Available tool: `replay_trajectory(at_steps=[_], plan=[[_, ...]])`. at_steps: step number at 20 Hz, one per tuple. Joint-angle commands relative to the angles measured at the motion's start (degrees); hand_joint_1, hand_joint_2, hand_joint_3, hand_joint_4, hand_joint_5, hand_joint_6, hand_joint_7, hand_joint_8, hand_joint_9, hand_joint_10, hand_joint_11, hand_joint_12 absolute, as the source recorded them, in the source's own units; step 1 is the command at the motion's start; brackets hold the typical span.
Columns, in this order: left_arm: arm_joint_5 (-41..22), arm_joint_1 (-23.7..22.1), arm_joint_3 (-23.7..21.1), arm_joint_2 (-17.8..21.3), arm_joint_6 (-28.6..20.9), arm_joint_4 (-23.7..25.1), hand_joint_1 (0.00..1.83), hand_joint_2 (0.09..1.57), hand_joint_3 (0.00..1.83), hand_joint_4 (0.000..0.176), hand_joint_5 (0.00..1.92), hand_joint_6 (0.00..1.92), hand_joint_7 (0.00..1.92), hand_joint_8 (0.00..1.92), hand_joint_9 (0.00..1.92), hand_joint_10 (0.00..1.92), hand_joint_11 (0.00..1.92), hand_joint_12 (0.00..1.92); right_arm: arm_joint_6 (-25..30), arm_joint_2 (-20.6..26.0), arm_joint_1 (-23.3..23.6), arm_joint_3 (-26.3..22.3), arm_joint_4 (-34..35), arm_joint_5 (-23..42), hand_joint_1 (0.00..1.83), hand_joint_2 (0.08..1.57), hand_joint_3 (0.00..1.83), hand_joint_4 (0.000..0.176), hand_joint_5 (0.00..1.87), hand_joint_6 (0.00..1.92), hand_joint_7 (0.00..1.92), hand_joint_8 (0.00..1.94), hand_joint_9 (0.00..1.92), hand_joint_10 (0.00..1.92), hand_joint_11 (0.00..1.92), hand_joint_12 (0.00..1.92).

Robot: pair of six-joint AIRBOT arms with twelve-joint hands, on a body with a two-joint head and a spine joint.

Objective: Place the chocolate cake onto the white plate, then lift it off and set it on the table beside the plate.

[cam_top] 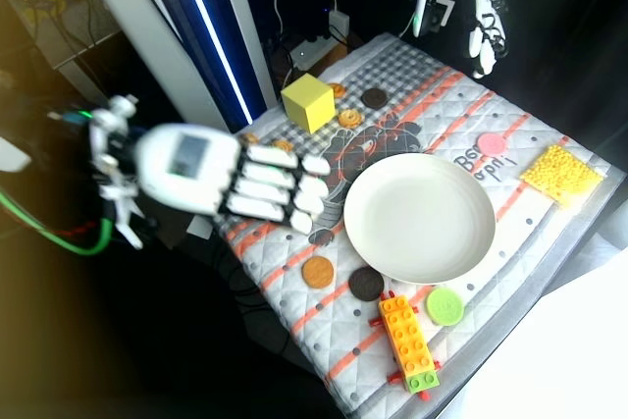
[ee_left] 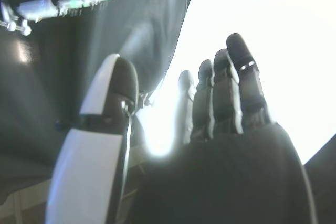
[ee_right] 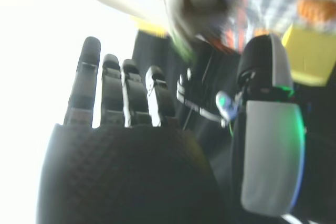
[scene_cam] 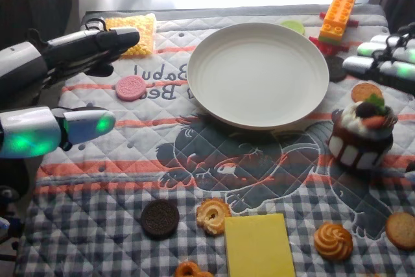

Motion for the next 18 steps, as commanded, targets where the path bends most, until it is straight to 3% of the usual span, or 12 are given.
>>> replay_trajectory(at_steps=[1, 3, 6, 8, 9, 11, 12, 13, 15, 16, 17, 18], plan=[[-7.9, -0.1, -0.2, 1.0, -0.5, -1.7, 0.96, 1.25, 0.0, 0.031, 0.18, 0.1, 0.19, 0.03, 0.15, 0.07, 0.0, 0.68, 0.2, 0.7, 0.2, -0.2, 1.8, 9.2, 0.68, 1.01, 0.0, 0.081, 0.0, 0.0, 0.0, 0.0, 0.03, 0.01, 0.0, 0.71], [-9.8, 1.3, -1.2, 2.5, -0.5, -2.6, 0.94, 1.25, 0.0, 0.045, 0.18, 0.09, 0.19, 0.02, 0.11, 0.07, 0.0, 0.37, 0.2, 1.2, 0.1, -0.6, 2.2, 12.4, 0.7, 1.02, 0.0, 0.059, 0.0, 0.0, 0.0, 0.0, 0.02, 0.01, 0.0, 0.54], [-11.4, 1.9, -1.4, 2.6, -0.5, -3.1, 0.97, 1.23, 0.0, 0.009, 0.21, 0.08, 0.21, 0.02, 0.17, 0.11, 0.0, 0.76, 0.1, 1.3, -1.7, -1.1, 3.9, 17.3, 0.67, 1.03, 0.0, 0.027, 0.0, 0.0, 0.0, 0.0, 0.0, 0.0, 0.0, 0.12], [-13.4, 2.5, -1.8, 2.9, -0.5, -3.4, 0.97, 1.24, 0.0, 0.011, 0.16, 0.05, 0.19, 0.01, 0.15, 0.13, 0.0, 0.89, -1.6, 1.4, -3.5, -1.8, 6.1, 21.6, 0.67, 1.04, 0.0, 0.0, 0.0, 0.0, 0.0, 0.0, 0.0, 0.0, 0.0, 0.0], [-14.7, 2.9, -2.0, 3.2, -0.5, -3.9, 0.87, 1.25, 0.0, 0.042, 0.1, 0.02, 0.14, 0.0, 0.1, 0.11, 0.0, 0.78, -2.9, 1.3, -4.2, -2.2, 7.5, 23.8, 0.64, 1.05, 0.01, 0.005, 0.0, 0.0, 0.0, 0.0, 0.01, 0.0, 0.03, 0.01], [-15.9, 3.1, -2.0, 3.3, -0.4, -4.5, 0.65, 1.25, 0.0, 0.107, 0.03, 0.01, 0.07, 0.0, 0.03, 0.08, 0.0, 0.16, -3.8, 1.2, -5.2, -2.4, 8.8, 26.8, 0.64, 1.1, 0.0, 0.037, 0.0, 0.0, 0.0, 0.0, 0.04, 0.02, 0.0, 0.41], [-16.8, 3.2, -1.8, 3.2, -0.4, -4.9, 0.62, 1.24, 0.0, 0.079, 0.01, 0.0, 0.02, 0.0, 0.03, 0.07, 0.0, 0.32, -4.5, 1.0, -5.9, -2.5, 9.6, 28.7, 0.63, 1.09, 0.0, 0.053, 0.0, 0.0, 0.0, 0.0, 0.06, 0.02, 0.0, 0.47], [-17.6, 3.2, -1.7, 3.2, -0.4, -5.2, 0.61, 1.24, 0.0, 0.078, 0.0, 0.0, 0.0, 0.0, 0.01, 0.05, 0.0, 0.3, -5.0, 1.0, -6.3, -2.5, 10.4, 30.0, 0.65, 1.09, 0.0, 0.064, 0.0, 0.0, 0.0, 0.0, 0.05, 0.01, 0.0, 0.43], [-20.2, 3.2, -1.5, 3.0, -0.4, -6.1, 0.63, 1.22, 0.0, 0.116, 0.0, 0.0, 0.0, 0.0, 0.0, 0.0, 0.0, 0.01, -6.1, 1.0, -7.2, -2.6, 12.1, 33.9, 0.68, 1.11, 0.0, 0.058, 0.0, 0.0, 0.0, 0.0, 0.03, 0.0, 0.0, 0.44], [-21.0, 3.2, -1.5, 3.0, -0.4, -6.4, 0.6, 1.22, 0.0, 0.116, 0.0, 0.0, 0.0, 0.0, 0.0, 0.0, 0.0, 0.0, -6.4, 1.0, -7.4, -2.6, 12.6, 35.0, 0.73, 1.1, 0.0, 0.08, 0.0, 0.0, 0.0, 0.0, 0.03, 0.0, 0.0, 0.48], [-22.1, 3.2, -1.4, 3.0, -0.4, -6.7, 0.59, 1.21, 0.0, 0.097, 0.0, 0.0, 0.0, 0.0, 0.0, 0.0, 0.0, 0.0, -6.8, 1.0, -7.7, -2.6, 13.2, 36.2, 0.76, 1.11, 0.0, 0.073, 0.0, 0.0, 0.0, 0.0, 0.04, 0.01, 0.0, 0.49], [-23.4, 3.2, -1.3, 2.8, -0.4, -7.2, 0.54, 1.24, 0.01, 0.114, 0.0, 0.0, 0.0, 0.0, 0.0, 0.0, 0.01, 0.01, -7.3, 1.0, -7.9, -2.6, 13.8, 37.3, 0.72, 1.13, 0.0, 0.065, 0.0, 0.0, 0.0, 0.0, 0.03, 0.0, 0.0, 0.43]])
